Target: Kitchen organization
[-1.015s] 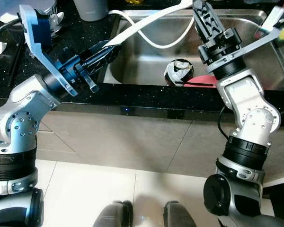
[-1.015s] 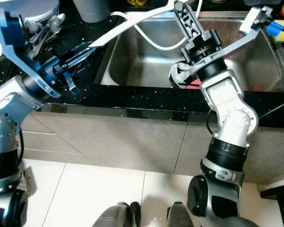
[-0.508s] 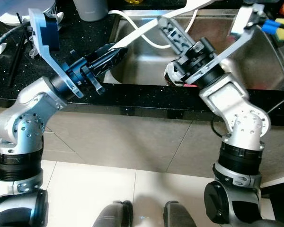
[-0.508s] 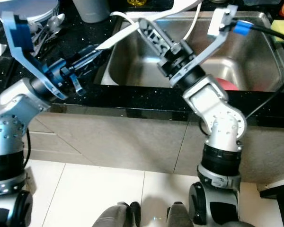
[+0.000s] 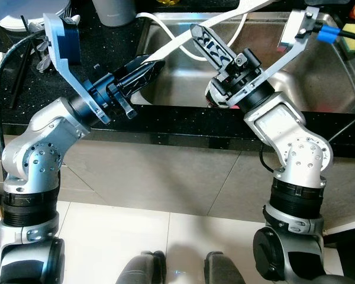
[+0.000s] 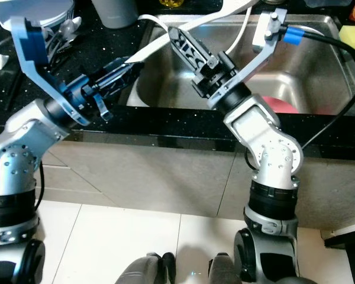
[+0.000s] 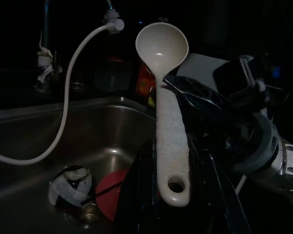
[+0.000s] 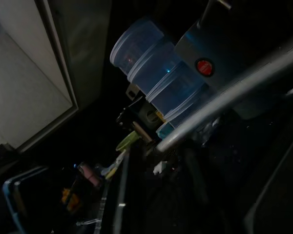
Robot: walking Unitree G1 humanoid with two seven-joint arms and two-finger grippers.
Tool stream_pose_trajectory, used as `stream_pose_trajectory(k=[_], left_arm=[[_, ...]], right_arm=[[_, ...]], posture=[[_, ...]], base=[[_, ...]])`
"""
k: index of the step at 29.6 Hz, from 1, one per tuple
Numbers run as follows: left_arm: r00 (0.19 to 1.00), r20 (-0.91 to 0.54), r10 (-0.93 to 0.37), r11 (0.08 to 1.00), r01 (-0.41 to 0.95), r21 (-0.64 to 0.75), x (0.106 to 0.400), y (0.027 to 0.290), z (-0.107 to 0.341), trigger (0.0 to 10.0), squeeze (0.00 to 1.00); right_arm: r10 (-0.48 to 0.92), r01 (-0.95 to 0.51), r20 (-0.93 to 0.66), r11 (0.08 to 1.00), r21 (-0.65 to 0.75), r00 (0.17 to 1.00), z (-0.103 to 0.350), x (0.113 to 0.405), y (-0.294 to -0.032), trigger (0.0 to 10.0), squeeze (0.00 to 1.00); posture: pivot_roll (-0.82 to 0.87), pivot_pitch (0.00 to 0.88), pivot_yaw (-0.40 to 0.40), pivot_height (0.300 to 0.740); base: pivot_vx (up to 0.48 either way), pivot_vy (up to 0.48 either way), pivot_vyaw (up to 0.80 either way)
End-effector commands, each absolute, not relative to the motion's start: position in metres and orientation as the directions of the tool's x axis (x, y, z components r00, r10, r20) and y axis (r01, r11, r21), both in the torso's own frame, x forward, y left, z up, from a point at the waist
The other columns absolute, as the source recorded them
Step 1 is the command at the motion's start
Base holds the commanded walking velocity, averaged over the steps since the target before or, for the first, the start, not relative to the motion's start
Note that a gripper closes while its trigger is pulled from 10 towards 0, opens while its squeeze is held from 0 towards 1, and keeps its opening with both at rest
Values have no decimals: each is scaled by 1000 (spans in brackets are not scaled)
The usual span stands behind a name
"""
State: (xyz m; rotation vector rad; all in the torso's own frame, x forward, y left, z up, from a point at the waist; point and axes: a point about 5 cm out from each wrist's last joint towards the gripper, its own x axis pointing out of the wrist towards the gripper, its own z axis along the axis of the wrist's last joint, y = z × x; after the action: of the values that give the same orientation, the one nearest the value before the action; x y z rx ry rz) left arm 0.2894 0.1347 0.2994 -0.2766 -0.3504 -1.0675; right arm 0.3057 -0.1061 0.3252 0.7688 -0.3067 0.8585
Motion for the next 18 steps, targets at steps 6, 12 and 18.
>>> stream_pose_trajectory(k=[6,12,18], left_arm=[[409,411,-814,432,901,-42,284,129,298,10000,0],[450,395,-801,484,875,-16,286,127,297,10000,0],[529,429,-732,557,827,-69,296,134,301,10000,1000]], right_arm=[[517,-735,523,438,518,677,325,314,-110,0,0],[508,-735,532,428,526,677,326,315,-111,0,0],[509,-723,514,445,529,690,324,316,-110,10000,0]], posture=[[-92,164,88,740],[-90,166,86,740],[-89,167,85,740]], base=[[0,0,0],[0,0,0],[0,0,0]])
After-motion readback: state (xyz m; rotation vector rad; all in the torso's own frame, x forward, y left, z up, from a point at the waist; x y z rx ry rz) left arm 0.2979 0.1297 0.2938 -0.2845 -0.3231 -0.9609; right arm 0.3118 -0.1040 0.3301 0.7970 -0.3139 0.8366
